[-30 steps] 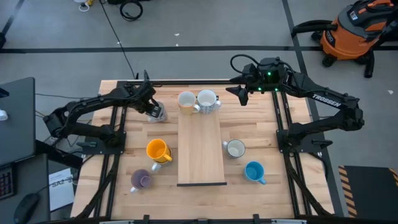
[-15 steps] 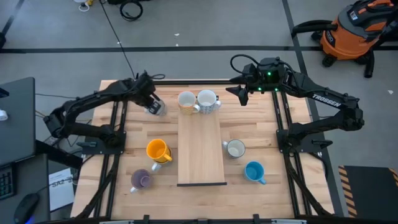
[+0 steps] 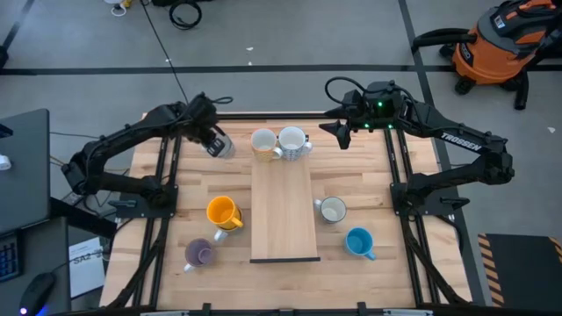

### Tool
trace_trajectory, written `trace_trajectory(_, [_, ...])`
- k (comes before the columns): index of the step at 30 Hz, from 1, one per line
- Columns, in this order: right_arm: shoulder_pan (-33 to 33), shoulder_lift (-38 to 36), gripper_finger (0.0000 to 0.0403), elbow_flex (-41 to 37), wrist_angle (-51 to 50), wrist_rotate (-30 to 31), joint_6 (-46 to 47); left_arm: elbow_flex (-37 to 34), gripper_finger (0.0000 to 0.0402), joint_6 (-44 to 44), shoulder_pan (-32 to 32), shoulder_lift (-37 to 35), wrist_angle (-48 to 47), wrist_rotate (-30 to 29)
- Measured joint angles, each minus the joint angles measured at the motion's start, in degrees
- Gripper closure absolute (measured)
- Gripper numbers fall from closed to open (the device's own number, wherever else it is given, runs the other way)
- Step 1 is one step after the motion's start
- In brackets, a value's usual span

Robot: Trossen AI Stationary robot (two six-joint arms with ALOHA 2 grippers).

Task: Place coffee mugs
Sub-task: Put the right white and blue mug on the shelf

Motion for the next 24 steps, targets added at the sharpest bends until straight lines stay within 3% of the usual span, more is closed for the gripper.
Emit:
trace_trajectory(10, [0.02, 0.0, 0.0157, -0.02, -3.48, 0.0, 0.0, 1.54, 0.0374, -8.71, -0.24, -0.57, -8.41, 0.47])
trace_trajectory(17, [0.02, 0.0, 0.0157, -0.04, -3.81, 0.04, 0.0, 12.05, 0.0375, -14.69, -3.16, -0.57, -18.54, 1.09])
trace_trajectory(24, [0.0, 0.0, 0.0157, -0.04, -3.8, 0.07, 0.0, 23.44, 0.0375, -24.04, -9.27, -0.61, -26.4, 5.88])
